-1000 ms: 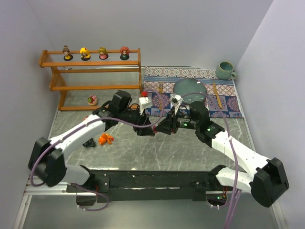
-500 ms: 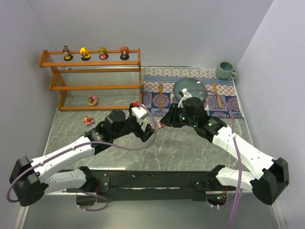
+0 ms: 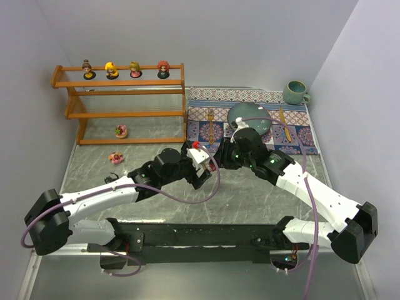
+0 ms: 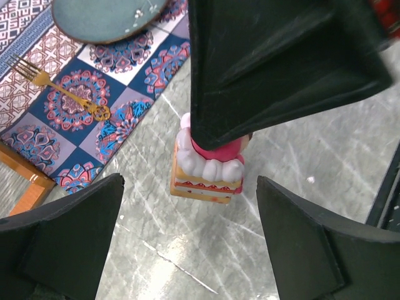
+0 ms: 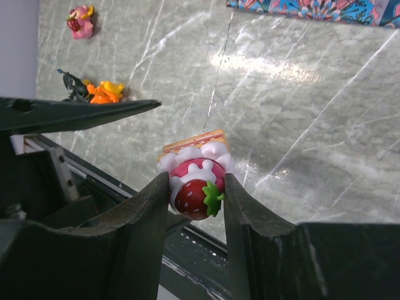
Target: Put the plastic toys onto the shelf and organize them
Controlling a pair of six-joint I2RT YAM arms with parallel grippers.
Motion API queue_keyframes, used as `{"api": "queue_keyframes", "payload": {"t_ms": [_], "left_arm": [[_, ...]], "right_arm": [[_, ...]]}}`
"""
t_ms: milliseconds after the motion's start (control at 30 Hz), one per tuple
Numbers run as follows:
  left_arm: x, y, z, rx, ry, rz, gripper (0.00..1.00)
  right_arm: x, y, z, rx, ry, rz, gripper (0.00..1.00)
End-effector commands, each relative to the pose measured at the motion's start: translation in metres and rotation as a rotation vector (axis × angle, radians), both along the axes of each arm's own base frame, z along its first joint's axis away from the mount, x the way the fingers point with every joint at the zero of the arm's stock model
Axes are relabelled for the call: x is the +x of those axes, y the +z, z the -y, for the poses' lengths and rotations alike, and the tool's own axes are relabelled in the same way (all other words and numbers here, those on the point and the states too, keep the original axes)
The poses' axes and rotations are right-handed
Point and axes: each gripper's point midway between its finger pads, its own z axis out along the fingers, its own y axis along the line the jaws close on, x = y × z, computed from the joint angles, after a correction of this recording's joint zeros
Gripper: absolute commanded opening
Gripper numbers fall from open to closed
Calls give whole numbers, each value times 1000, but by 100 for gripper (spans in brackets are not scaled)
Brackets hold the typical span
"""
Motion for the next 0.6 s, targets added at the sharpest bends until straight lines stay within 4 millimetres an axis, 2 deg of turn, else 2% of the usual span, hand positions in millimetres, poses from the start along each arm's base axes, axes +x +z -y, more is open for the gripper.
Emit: {"api": "queue_keyframes", "payload": {"t_ms": [0,100,333,400,433,467,533,567], "left_arm": [[9,22,13,-30,-17,70,90],[9,20,18,-34,-31,62,86],[8,30,26,-57,-57,72,78],[8,27,27,-58,-60,65,70],[7,26,27,-59,-61,60,64],[8,25,26,-59,-53,59,47],[6,22,25,-65,-53,50,32],[6,22,25,-67,-53,47,16]], "right_arm": [[7,33,-7,54,-15,69,0],[7,33,-7,55,-15,70,0],[4,33,-13,62,6,68,0],[4,33,-13,64,8,70,0],[3,34,-14,65,9,71,0],[3,34,-14,68,12,75,0],[3,36,-16,77,20,79,0],[3,35,-17,80,26,79,0]]}}
